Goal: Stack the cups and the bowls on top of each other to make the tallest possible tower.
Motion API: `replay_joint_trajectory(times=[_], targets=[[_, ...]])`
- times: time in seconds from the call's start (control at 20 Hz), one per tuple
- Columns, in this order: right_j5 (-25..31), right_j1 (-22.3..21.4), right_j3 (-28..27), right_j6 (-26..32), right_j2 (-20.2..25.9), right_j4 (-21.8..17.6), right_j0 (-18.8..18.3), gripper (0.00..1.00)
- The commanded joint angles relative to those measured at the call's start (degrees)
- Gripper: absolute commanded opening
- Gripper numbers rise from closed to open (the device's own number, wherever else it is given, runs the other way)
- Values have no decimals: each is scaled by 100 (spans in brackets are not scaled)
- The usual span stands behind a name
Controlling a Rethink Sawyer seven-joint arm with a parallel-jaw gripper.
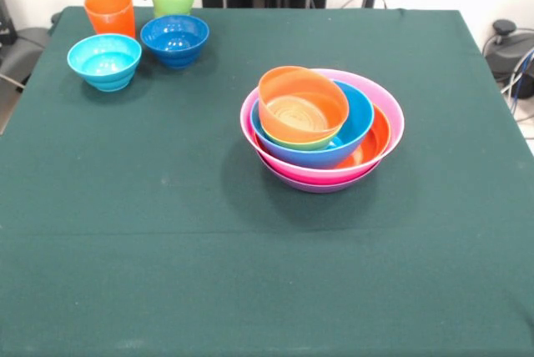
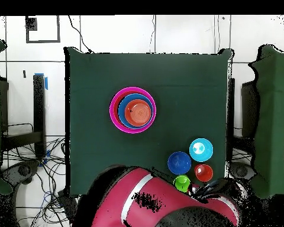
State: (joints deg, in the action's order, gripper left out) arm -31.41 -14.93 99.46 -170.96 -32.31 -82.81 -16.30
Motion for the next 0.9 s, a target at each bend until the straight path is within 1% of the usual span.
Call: replay_joint_trajectory(times=[0.05,0.15,0.35,0.55,0.65,0.8,0.9], targets=[[727,249,-568,-337,828,278,133,100],[738,288,-673,-360,868,250,137,100],[720,440,-985,-667,945,-28,213,100],[666,510,-1111,-817,960,-170,253,100],[682,500,-1106,-755,947,-128,246,100],[674,545,-1173,-891,935,-223,302,100],[696,531,-1160,-809,944,-174,290,100]])
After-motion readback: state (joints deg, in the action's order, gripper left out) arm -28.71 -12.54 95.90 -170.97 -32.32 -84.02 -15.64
